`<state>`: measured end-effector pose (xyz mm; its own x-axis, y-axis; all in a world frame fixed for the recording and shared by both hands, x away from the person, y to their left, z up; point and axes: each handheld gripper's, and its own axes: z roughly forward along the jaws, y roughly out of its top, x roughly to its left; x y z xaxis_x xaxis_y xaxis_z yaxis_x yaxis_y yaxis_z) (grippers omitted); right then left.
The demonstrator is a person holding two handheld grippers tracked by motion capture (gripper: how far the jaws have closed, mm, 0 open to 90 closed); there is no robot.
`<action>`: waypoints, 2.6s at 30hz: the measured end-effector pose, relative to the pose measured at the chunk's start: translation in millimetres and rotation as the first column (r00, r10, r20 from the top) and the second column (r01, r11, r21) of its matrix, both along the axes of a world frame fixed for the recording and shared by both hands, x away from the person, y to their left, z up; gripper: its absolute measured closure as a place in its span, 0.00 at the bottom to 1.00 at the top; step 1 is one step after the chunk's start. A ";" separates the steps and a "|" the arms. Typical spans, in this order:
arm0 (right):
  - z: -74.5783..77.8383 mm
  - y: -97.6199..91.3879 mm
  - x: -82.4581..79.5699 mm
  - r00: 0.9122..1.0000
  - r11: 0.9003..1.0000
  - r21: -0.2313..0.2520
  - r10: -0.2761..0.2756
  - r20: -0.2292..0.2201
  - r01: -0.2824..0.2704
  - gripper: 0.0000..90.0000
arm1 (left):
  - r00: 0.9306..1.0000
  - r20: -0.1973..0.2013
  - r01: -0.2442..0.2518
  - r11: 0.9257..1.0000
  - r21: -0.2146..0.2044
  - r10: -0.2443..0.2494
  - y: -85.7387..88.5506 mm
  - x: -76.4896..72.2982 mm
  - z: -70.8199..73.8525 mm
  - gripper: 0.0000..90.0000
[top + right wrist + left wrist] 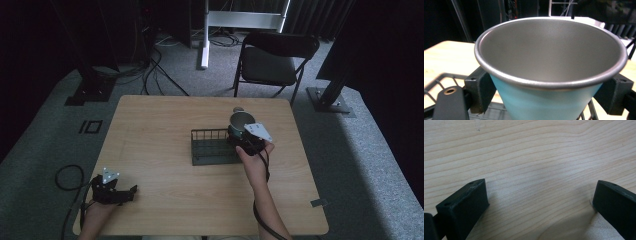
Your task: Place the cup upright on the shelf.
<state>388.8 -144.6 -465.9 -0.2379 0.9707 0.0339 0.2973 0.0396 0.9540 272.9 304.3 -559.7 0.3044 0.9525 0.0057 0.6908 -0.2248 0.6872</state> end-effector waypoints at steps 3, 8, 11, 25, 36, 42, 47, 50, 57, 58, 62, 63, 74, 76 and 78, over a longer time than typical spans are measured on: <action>-7.2 -1.6 0.1 1.000 1.000 -0.005 -0.008 -0.013 0.008 0.17 | 1.000 0.000 0.000 1.000 0.000 0.000 0.0 0.0 0.0 0.01; -14.4 -3.1 -0.9 0.999 1.000 -0.007 -0.021 -0.030 0.021 0.17 | 1.000 0.000 0.000 1.000 0.000 0.000 0.0 0.0 0.0 0.01; -18.0 -1.9 -1.1 0.999 1.000 -0.016 -0.020 -0.038 0.020 0.17 | 1.000 0.001 0.000 1.000 -0.001 0.000 0.0 0.0 -0.1 0.01; -22.9 -1.6 -1.1 0.999 0.998 -0.055 -0.014 -0.043 0.011 0.16 | 1.000 0.000 0.000 1.000 -0.001 0.000 0.0 0.0 0.0 0.01; -17.8 -12.0 -20.4 0.999 0.995 -0.095 0.028 -0.041 -0.032 0.12 | 1.000 0.001 0.000 1.000 -0.001 0.000 0.0 0.0 -0.1 0.01; -18.9 -21.8 -32.6 0.999 0.996 -0.077 0.031 -0.035 -0.033 0.12 | 1.000 0.001 0.000 1.000 -0.001 0.000 0.0 0.0 -0.1 0.01; -19.2 -35.2 -45.4 0.999 0.998 -0.055 0.023 -0.034 -0.025 0.12 | 1.000 0.001 0.001 1.000 0.001 -0.001 0.1 0.0 0.0 0.01; -19.4 -37.7 -47.8 0.999 0.999 -0.047 0.023 -0.035 -0.025 0.12 | 1.000 0.000 0.002 1.000 0.001 -0.002 0.1 0.0 0.0 0.01; -25.2 -56.0 -58.3 0.999 0.999 -0.051 0.003 -0.040 -0.006 0.12 | 1.000 0.000 0.002 1.000 0.001 -0.002 0.1 0.0 0.0 0.01; -29.3 -62.6 -60.7 0.999 0.998 -0.056 -0.005 -0.045 0.003 0.12 | 1.000 0.000 0.002 1.000 0.001 -0.002 0.1 0.0 0.0 0.01; -39.1 -75.2 -65.2 0.997 0.998 -0.055 -0.024 -0.074 0.020 0.12 | 1.000 0.000 0.002 1.000 0.001 -0.002 0.1 0.0 0.0 0.01; -39.1 -75.2 -65.2 0.997 0.998 -0.055 -0.024 -0.074 0.020 0.12 | 1.000 0.000 0.002 1.000 0.002 -0.002 0.1 0.0 0.0 0.01; -62.4 -107.4 -80.2 0.983 0.995 -0.067 -0.080 -0.162 0.070 0.12 | 1.000 0.000 0.002 1.000 0.001 -0.002 0.1 0.0 0.0 0.01; -65.0 -112.7 -82.0 0.980 0.994 -0.072 -0.091 -0.174 0.079 0.12 | 1.000 0.000 0.002 1.000 0.002 -0.002 0.1 0.0 0.0 0.01; -67.4 -117.5 -83.5 0.977 0.992 -0.093 -0.103 -0.188 0.087 0.12 | 1.000 0.000 0.002 1.000 0.001 -0.002 0.1 0.0 0.0 0.01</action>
